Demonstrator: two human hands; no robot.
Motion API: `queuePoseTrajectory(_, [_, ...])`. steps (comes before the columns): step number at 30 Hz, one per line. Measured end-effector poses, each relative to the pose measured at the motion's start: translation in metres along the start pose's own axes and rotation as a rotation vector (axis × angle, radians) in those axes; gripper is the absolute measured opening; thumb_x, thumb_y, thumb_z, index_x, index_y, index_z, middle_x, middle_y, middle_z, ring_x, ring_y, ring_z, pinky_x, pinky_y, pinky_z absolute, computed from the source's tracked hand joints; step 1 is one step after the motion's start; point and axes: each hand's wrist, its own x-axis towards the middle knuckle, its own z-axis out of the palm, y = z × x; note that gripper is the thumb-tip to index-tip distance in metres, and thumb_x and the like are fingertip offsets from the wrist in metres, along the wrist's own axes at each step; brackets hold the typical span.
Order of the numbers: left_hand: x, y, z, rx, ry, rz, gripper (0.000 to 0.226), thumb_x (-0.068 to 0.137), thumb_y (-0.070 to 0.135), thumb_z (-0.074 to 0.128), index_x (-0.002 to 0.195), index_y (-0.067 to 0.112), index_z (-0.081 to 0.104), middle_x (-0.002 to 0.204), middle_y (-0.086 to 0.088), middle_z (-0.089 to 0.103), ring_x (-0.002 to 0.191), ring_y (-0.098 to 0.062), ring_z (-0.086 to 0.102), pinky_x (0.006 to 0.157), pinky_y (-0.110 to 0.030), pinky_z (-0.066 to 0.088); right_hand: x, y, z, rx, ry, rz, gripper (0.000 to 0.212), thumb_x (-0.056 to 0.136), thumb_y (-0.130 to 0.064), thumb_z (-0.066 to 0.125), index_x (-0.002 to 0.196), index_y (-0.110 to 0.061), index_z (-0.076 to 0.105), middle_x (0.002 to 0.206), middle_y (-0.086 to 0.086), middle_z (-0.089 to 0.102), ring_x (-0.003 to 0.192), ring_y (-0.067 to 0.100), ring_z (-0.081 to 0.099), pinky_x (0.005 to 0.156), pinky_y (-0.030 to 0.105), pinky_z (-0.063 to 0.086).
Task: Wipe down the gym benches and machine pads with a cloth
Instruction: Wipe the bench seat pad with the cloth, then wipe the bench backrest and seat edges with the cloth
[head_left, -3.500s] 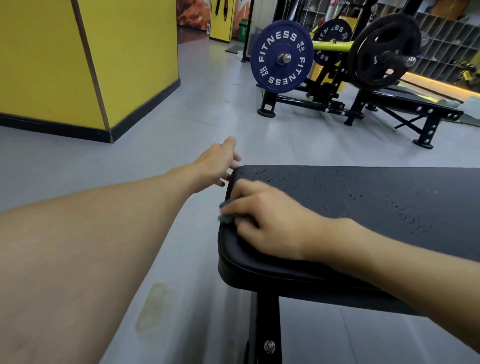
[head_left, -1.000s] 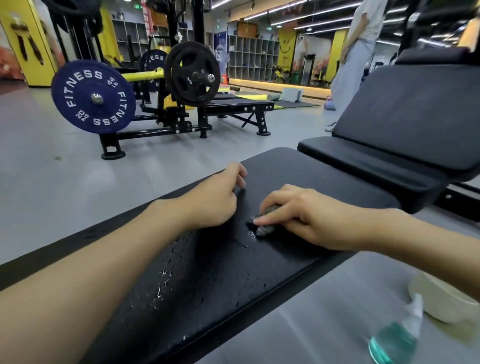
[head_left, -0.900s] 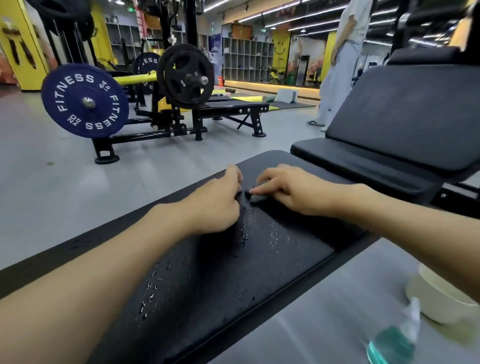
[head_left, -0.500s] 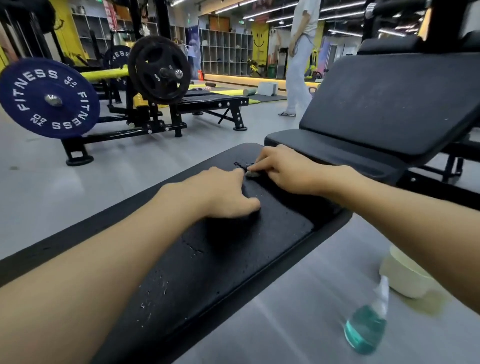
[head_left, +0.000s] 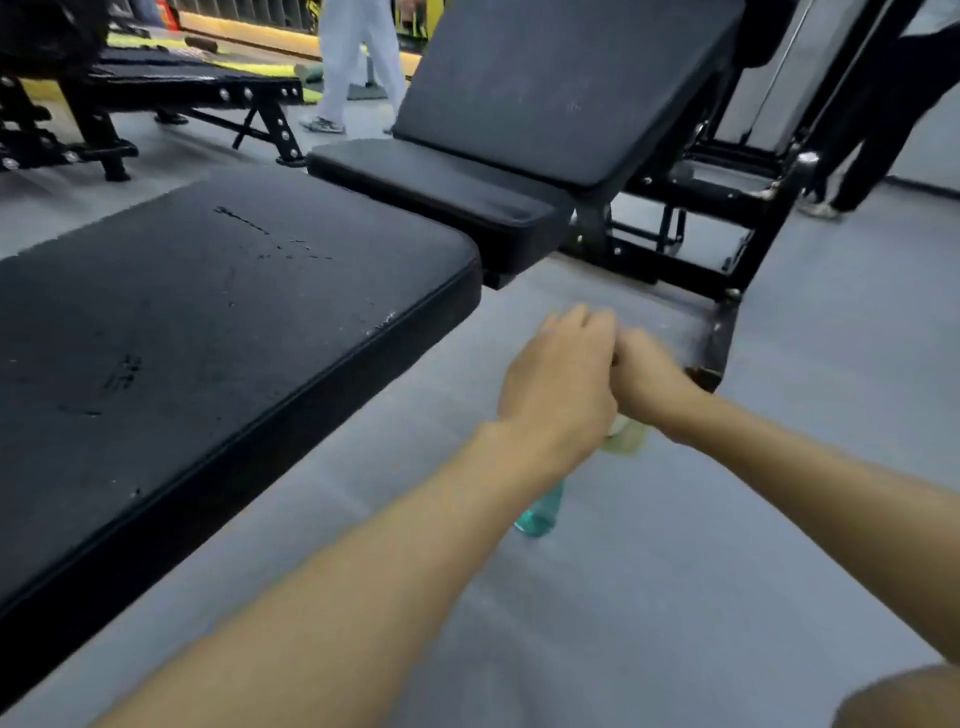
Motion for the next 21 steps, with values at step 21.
queuePoseTrajectory(21, [-0.009,-0.113,0.18,-0.278,-0.148,-0.526,0.018,0.1,0.029,0.056,0.101,0.012,0.062,0.099,-0.005,0.061,0.09,-0.025,0.058,0.079,-0.037,0.045,-0.024,0.06,0.039,0.565,-0.08,0.659,0.024,0.096,-0.009,0.048,0.095,0.0,0.07,0.054,0.002,0.041,0.054,0.021,0.032,0.047,0.025,0.03])
